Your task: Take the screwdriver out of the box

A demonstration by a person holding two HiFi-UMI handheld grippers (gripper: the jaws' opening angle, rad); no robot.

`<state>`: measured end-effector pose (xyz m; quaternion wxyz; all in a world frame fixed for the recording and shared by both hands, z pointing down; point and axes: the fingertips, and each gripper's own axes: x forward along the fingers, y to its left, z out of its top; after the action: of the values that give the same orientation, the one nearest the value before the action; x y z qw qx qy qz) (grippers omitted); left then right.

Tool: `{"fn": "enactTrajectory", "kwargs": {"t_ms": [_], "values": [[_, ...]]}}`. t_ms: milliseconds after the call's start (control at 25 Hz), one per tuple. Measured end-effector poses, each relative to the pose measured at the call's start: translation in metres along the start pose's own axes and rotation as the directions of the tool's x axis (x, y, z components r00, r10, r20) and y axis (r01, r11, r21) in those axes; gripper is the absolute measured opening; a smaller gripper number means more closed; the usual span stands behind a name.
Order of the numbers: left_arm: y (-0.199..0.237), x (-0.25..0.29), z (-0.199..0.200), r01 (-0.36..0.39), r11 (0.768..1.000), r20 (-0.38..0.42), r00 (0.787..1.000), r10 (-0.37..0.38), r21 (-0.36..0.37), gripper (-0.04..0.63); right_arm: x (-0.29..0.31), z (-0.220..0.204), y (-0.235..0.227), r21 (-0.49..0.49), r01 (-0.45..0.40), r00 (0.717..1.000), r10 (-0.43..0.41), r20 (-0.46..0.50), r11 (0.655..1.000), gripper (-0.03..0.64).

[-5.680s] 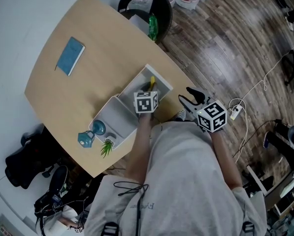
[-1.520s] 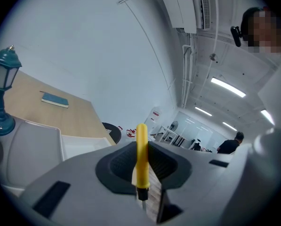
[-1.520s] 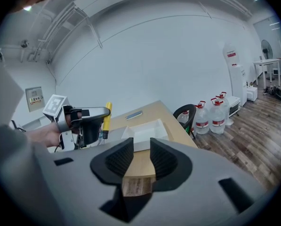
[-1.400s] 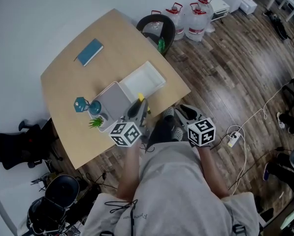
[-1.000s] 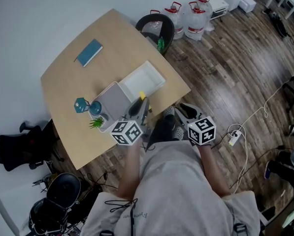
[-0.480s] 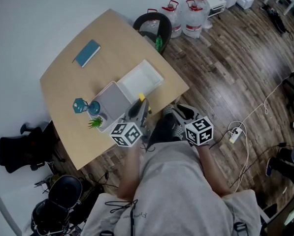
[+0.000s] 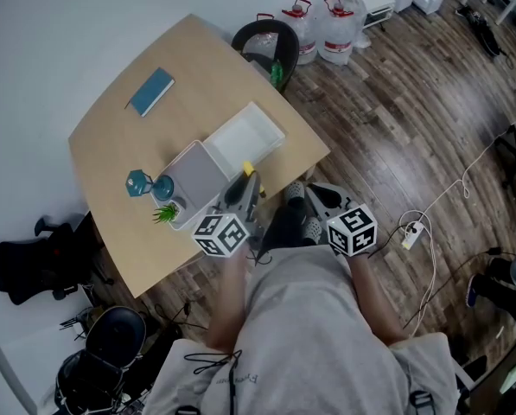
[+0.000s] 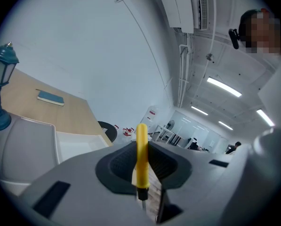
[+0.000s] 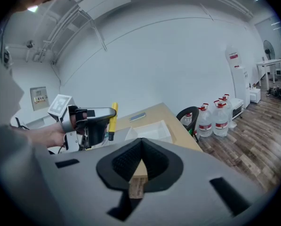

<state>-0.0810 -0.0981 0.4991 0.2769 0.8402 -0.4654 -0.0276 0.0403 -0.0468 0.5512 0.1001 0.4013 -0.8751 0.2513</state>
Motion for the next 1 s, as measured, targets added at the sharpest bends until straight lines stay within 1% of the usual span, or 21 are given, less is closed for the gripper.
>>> {"fn": "enactTrajectory", "kwargs": {"t_ms": [120, 280, 480, 800, 880, 1000], "values": [[0.0011, -0.0015, -0.0001, 0.0, 1.0, 0.004, 1.0, 0.0, -0.006, 0.069, -0.0001, 0.001, 0.0064, -0.014, -0.029, 1.0, 0.03, 0.008, 0.999, 0.0], [0.0013, -0.0017, 0.0004, 0.003, 1.0, 0.005, 1.0, -0.003, -0.005, 0.069, 0.0015, -0.0018, 0.0069, -0.022, -0.024, 1.0, 0.024, -0.012, 0.999, 0.0], [0.0029, -0.0026, -0.0035, 0.011, 1.0, -0.004, 1.0, -0.011, -0.011, 0.069, 0.0017, 0.0, 0.0055, 0.0, -0.026, 1.0, 0.026, 0.016, 1.0, 0.0], [-0.0009, 0.0038, -0.0032, 0.034, 0.999, -0.016, 0.999, -0.034, 0.003, 0.069, 0.0053, -0.0002, 0.0065, -0.02, -0.024, 1.0, 0.025, 0.003, 0.999, 0.0], [-0.0032, 0.0048, -0.0051, 0.043, 0.999, -0.023, 0.999, -0.043, 0.006, 0.069, 0.0044, 0.0005, 0.0051, -0.009, -0.024, 1.0, 0.025, 0.009, 1.0, 0.0], [-0.0052, 0.0047, -0.005, 0.051, 0.999, -0.028, 0.998, -0.051, 0.011, 0.069, 0.0042, 0.0038, 0.0058, 0.024, -0.046, 0.998, 0.045, 0.033, 0.999, 0.0]]}}
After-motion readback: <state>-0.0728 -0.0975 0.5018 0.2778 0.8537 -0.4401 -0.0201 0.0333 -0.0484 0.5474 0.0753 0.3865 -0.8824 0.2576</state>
